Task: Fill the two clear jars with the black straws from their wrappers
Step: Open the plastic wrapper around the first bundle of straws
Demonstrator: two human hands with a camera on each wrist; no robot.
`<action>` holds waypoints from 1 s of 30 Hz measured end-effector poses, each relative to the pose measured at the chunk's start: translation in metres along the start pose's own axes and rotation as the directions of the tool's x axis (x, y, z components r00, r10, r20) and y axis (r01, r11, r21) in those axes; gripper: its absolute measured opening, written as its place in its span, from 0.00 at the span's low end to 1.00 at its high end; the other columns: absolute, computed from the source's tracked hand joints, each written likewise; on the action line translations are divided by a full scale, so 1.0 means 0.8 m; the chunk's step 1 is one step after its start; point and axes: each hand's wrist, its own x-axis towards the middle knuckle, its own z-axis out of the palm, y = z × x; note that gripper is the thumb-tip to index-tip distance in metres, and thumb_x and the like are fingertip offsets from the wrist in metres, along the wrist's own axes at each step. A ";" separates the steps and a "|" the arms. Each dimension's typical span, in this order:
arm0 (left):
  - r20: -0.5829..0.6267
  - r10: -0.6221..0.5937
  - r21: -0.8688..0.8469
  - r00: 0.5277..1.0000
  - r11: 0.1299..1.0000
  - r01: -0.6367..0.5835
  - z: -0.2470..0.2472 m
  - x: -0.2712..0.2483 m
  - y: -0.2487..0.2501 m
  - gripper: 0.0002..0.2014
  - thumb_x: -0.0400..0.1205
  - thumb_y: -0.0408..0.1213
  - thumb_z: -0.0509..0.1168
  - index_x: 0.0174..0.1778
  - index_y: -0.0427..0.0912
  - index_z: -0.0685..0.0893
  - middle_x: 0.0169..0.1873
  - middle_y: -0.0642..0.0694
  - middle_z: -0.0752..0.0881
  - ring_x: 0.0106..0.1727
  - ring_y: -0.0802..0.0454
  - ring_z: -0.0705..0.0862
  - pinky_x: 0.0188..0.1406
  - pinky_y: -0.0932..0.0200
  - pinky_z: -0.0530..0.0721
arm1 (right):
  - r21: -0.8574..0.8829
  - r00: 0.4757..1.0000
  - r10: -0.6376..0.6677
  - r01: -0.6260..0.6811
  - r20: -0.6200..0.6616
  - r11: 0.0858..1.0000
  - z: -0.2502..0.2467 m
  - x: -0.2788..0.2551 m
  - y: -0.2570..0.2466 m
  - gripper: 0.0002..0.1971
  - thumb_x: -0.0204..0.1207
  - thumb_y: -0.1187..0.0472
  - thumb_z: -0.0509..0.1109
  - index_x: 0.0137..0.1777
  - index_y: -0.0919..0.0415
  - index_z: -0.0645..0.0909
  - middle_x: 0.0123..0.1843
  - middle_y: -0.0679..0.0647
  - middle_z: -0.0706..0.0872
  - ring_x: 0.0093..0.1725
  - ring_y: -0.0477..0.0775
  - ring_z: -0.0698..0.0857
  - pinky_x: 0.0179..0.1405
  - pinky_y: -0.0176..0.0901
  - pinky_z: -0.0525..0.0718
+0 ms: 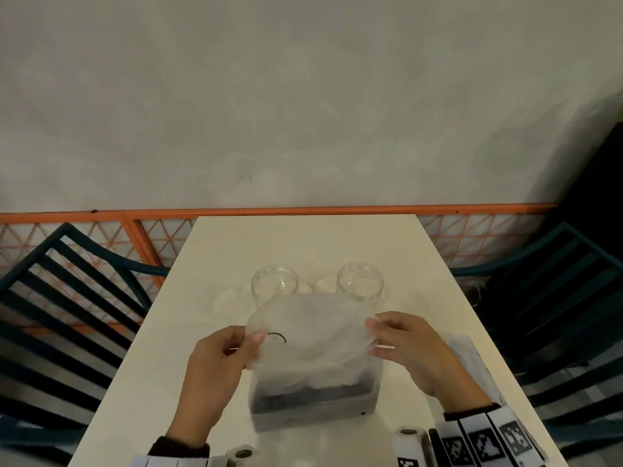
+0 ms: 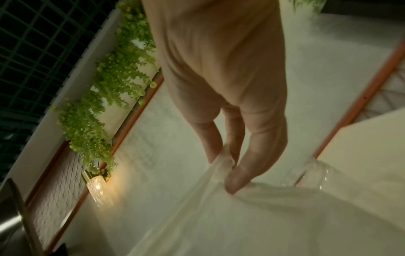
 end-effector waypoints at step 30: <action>0.037 -0.215 -0.293 0.976 0.931 0.216 0.012 -0.008 -0.022 0.05 0.75 0.22 0.64 0.41 0.35 0.80 0.41 0.39 0.83 0.44 0.42 0.82 0.36 0.55 0.85 | 0.149 0.998 0.043 -0.036 -0.046 0.988 -0.010 0.006 0.038 0.11 0.75 0.75 0.62 0.50 0.59 0.74 0.42 0.61 0.80 0.41 0.57 0.81 0.40 0.47 0.82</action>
